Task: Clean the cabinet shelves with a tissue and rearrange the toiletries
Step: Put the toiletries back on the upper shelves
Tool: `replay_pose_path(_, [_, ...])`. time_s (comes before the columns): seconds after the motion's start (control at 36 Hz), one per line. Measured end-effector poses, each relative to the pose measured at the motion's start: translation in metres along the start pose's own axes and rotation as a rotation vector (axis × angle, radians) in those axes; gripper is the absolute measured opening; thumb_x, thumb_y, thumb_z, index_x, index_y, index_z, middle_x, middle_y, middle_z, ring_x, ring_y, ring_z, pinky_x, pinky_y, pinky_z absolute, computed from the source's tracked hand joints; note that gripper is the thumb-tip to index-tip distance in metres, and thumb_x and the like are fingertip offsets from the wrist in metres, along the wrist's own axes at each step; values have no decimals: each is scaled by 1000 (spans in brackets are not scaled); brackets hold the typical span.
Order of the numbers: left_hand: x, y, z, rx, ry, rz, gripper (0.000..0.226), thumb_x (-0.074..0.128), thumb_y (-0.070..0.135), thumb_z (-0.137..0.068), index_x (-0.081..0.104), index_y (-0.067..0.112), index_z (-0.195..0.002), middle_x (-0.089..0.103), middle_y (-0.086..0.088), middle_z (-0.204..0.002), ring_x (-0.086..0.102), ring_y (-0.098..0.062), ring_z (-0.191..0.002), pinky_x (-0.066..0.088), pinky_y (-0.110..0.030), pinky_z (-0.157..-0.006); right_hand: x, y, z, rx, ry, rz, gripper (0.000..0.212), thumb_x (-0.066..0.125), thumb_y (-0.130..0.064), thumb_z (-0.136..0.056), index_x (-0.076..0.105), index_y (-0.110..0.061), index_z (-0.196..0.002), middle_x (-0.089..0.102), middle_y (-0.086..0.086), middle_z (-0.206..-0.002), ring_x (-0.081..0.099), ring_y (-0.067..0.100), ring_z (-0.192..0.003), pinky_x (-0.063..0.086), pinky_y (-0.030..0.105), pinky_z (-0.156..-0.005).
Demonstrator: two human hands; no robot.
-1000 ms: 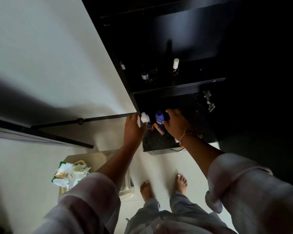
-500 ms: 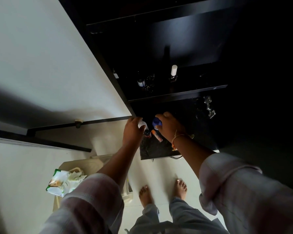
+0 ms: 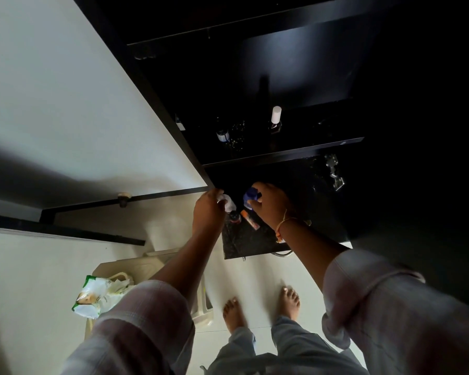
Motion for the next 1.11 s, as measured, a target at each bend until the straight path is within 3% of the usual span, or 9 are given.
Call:
replay_pose_path(0.17, [-9,8,0,81,41,-52,32,61,6,-89,66,12,-120,68,-11,-116,65,-26,-106,39,-18,-82,-20,9,1,26,109,-30,31,69,-29,-87,61,-15,-114,65,8,-110,63,25,-99,42,23,-71])
replay_pose_path(0.25, [-11,9,-1,87,50,-33,32,59,10,-92,62,15,-123,65,-6,-119,61,-19,-108,38,-18,-85,-32,17,1,57,147,-61,30,69,-29,-87,62,-15,-112,67,8,-109,65,25,-98,48,26,-72])
replay_pose_path(0.33, [-11,12,-5,47,79,-9,28,56,2,-92,64,2,-119,66,-14,-114,61,-24,-108,40,-21,-85,-42,26,0,78,172,-97,26,68,-28,-88,61,-15,-109,69,8,-105,67,25,-94,54,29,-73])
replay_pose_path(0.5, [-15,24,-3,102,90,2,29,56,8,-94,64,14,-121,67,-8,-118,64,-21,-108,42,-18,-85,-64,46,-5,136,266,-144,18,67,-26,-89,61,-14,-101,72,7,-98,70,22,-89,57,30,-70])
replay_pose_path(0.64, [-15,35,-8,99,93,65,26,53,10,-93,67,18,-113,69,-5,-112,65,-20,-101,40,-19,-76,-79,64,-19,189,299,-84,25,66,-25,-88,63,-10,-108,71,10,-103,69,25,-94,59,38,-77])
replay_pose_path(0.89, [-3,47,-25,50,89,102,29,56,13,-95,65,17,-122,69,-8,-116,65,-21,-108,41,-18,-82,-89,84,-50,235,308,36,40,66,-29,-89,59,-11,-124,68,15,-115,65,32,-104,47,29,-76])
replay_pose_path(1.11, [3,51,-37,16,65,94,32,56,15,-95,64,15,-126,66,-12,-123,61,-25,-115,42,-24,-90,-88,90,-60,218,389,26,26,72,-29,-86,69,-5,-95,73,13,-89,71,28,-79,39,21,-60])
Point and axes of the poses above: each hand's wrist, its own z-axis away from the middle knuckle, its own x-axis out of the palm, y = z × x, the point moved 5 cm from there along -z, towards the middle knuckle
